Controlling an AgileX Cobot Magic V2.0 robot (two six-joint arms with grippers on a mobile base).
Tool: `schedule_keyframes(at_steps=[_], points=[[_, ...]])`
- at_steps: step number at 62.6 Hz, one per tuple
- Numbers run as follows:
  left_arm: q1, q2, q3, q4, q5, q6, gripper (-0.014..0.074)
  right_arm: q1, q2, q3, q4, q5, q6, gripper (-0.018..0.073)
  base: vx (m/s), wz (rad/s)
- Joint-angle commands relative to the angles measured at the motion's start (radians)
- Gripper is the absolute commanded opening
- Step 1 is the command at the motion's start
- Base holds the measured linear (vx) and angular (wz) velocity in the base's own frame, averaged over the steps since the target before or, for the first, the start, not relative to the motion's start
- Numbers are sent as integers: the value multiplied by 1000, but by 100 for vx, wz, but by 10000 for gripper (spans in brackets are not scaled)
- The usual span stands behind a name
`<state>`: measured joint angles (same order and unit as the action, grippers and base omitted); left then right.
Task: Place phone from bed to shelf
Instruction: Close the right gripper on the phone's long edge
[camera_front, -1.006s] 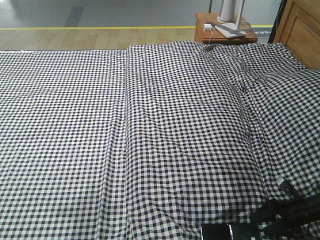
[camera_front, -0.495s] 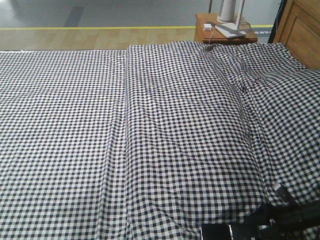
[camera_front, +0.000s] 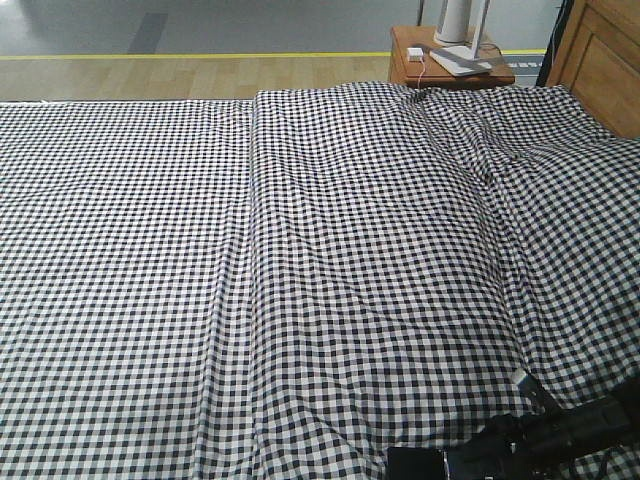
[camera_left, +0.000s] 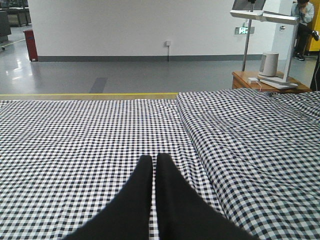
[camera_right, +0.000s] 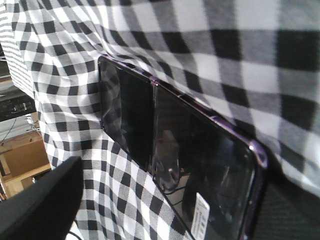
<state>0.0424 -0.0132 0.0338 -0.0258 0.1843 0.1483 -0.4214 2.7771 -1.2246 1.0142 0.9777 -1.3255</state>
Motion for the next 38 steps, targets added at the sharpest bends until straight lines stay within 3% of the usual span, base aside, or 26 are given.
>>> schedule_keyframes(at_steps=[1,11,27,38], points=[[-4,-13,-21,-9,-72,-6,1,-3,-46,-2,4,81,-18,536,0,0],[-4,-13,-21,-9,-72,-6,1,-3,-46,-2,-14,91,-18,392,0,0],[-4,-13,-21,-9,-72,-6,1,-3,-52,-2,-12,150,-73,-18,0,0],[-4,-13,-21,-9,-72,-6,1,-3,-52,-2,0,251,-105,-11,0,0]])
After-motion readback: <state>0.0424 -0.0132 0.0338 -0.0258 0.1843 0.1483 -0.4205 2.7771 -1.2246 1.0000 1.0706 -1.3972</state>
